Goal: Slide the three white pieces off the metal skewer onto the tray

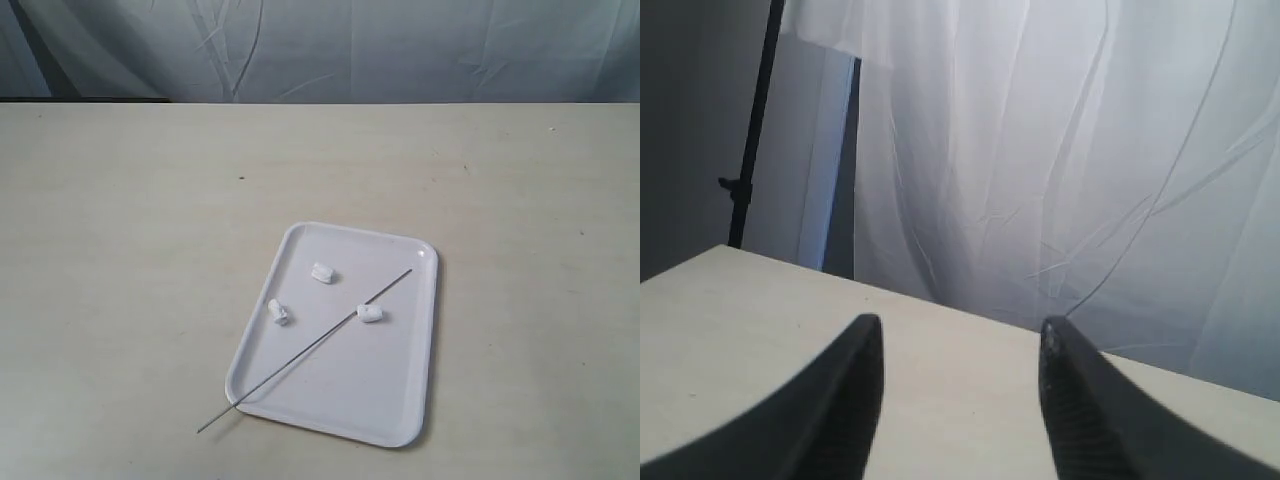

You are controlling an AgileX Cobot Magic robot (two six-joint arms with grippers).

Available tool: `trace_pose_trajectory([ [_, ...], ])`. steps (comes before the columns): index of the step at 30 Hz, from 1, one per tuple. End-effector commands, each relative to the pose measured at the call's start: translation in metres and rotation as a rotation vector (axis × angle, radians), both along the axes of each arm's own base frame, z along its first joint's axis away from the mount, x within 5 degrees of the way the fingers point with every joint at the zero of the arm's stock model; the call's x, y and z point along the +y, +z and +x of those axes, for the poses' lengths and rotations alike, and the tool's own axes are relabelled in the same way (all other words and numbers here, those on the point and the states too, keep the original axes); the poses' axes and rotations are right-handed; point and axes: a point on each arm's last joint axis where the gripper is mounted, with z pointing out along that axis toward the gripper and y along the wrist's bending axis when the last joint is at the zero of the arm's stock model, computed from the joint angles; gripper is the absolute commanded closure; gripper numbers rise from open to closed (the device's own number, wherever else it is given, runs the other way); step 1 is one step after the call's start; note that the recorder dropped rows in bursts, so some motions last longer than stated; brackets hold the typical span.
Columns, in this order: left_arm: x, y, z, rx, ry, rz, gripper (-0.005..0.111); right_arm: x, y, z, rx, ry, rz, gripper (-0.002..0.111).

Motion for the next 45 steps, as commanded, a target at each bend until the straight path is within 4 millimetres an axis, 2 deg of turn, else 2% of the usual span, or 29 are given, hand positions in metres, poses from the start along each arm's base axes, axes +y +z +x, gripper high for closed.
trace_pose_trajectory([
  [1, 0.000, -0.011, 0.002, 0.022, 0.009, -0.007, 0.060, 0.007, -0.032, 0.011, 0.030, 0.069, -0.028, 0.072],
  [5, 0.001, -0.026, 0.005, 0.074, 0.013, 0.061, 0.060, 0.008, -0.067, 0.018, 0.125, 0.084, -0.026, 0.072],
  [9, -0.006, -0.046, 0.011, 0.074, -0.065, 0.130, 0.060, 0.002, -0.078, 0.017, 0.215, 0.021, 0.042, 0.072],
  [11, -0.008, -0.043, 0.011, 0.047, -0.079, 0.162, 0.060, 0.000, -0.080, 0.017, 0.237, 0.001, 0.037, 0.072],
  [19, -0.011, -0.051, 0.010, 0.134, -0.142, 0.234, 0.060, 0.000, -0.080, 0.017, 0.243, -0.004, 0.038, 0.072],
  [29, -0.011, -0.042, 0.011, 0.039, -0.121, 0.343, 0.060, 0.000, -0.080, 0.017, 0.242, 0.000, 0.048, 0.072],
  [31, -0.011, -0.041, 0.011, 0.029, -0.120, 0.337, 0.060, 0.002, -0.081, 0.017, 0.244, 0.017, 0.133, 0.072],
  [33, -0.011, -0.041, 0.011, 0.031, -0.124, 0.300, 0.070, 0.003, -0.086, 0.016, 0.284, 0.018, 0.226, 0.072],
  [35, -0.011, -0.045, 0.011, 0.071, -0.137, 0.222, 0.091, 0.004, -0.089, 0.016, 0.322, 0.028, 0.225, 0.072],
  [37, -0.011, -0.049, 0.011, 0.112, -0.144, 0.178, 0.106, 0.007, -0.089, 0.016, 0.325, 0.068, 0.170, 0.072],
  [40, -0.012, -0.055, 0.010, 0.177, -0.153, 0.160, 0.107, 0.012, -0.089, 0.016, 0.338, 0.128, 0.055, 0.072],
  [45, -0.012, -0.057, 0.010, 0.196, -0.156, 0.162, 0.107, 0.014, -0.089, 0.016, 0.349, 0.155, 0.016, 0.072],
])
